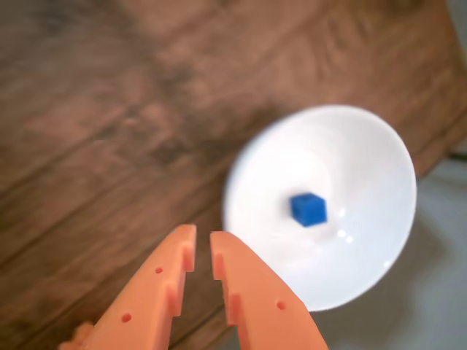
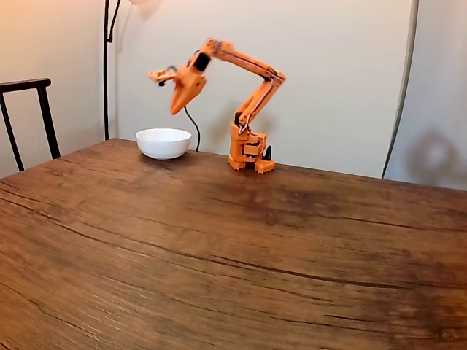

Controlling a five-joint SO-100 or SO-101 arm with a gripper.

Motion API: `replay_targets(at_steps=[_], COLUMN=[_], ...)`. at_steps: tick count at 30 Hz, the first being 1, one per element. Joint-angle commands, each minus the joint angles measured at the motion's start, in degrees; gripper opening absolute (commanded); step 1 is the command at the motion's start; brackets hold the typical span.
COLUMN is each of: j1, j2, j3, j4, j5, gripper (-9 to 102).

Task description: Grasp the cube and drop it in the bowl

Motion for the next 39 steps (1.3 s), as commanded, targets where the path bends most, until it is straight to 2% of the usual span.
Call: replay_targets(at_steps=[1,7,11,19,25,31,39], j1=[-8.1,-21.4,-30.1,-45.4,-51.0,-56.2,-56.3], j2=[7.9,18.5,24.3,41.4,55.9,55.7,55.7], j3=[-1.6,-0.5,3.9,14.5,29.3,39.4,52.1], j4=[2.5,3.3,3.2,-2.9,-8.9,-16.2,-22.7], j5=[-3.3,-8.9,-9.1,-9.6,-11.9,-12.4,-12.5], gripper=[1,1,1,1,1,1,1])
